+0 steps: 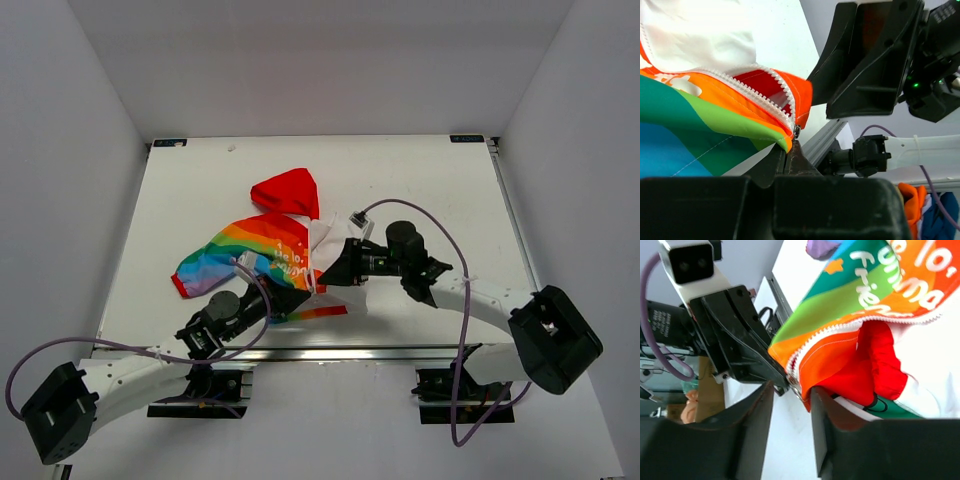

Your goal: Zip up the jacket

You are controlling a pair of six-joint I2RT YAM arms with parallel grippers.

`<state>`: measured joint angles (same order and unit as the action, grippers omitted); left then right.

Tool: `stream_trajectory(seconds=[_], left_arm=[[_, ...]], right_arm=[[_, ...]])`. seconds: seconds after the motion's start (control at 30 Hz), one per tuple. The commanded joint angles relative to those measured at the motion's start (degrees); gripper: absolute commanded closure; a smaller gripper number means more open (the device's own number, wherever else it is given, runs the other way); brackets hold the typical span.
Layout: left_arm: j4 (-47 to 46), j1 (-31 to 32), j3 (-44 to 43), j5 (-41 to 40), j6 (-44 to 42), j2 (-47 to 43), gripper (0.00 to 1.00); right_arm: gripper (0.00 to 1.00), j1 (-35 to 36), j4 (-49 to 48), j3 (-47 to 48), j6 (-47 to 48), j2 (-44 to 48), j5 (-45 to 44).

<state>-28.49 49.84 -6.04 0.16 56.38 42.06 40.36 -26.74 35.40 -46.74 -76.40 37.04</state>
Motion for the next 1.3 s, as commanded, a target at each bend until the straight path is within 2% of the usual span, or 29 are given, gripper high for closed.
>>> stream_trajectory(seconds=[0.0,0.07,0.17,0.4,0.67,0.93,1.27], left_arm=[[-3.15,0.34,0.16,0.63,1.72,0.12,1.00],[-2.97,0.34,-0.11,0.71,1.98,0.12,1.00],[-3.67,0.34,0.07,0.71,2.77,0.47,1.00],[-6.66,0.34,0.15,1.68,3.39,3.11,1.00],[-8.86,0.34,0.86,1.95,4.79,2.85,1.00],[-9.30,0.34,1.65,2.21,5.49,1.88,1.00],[-9.39,0.34,2.35,1.86,5.93,-0.14,1.00]], right_arm=[[0.58,-0.10,-1.74,-1.91,1.65,3.09,-1.52],[0.48,-0.10,1.07,-2.43,2.44,3.97,-3.72],[0.44,0.16,5.11,-2.79,4.55,6.52,-6.27],[0.41,6.57,15.21,-4.37,8.33,15.74,-19.27],[0.41,16.50,9.52,-6.83,2.54,15.67,-26.57],[0.45,17.47,1.17,-8.06,-1.77,11.89,-28.33],[0.48,17.47,1.17,-4.81,-0.81,9.78,-32.29]])
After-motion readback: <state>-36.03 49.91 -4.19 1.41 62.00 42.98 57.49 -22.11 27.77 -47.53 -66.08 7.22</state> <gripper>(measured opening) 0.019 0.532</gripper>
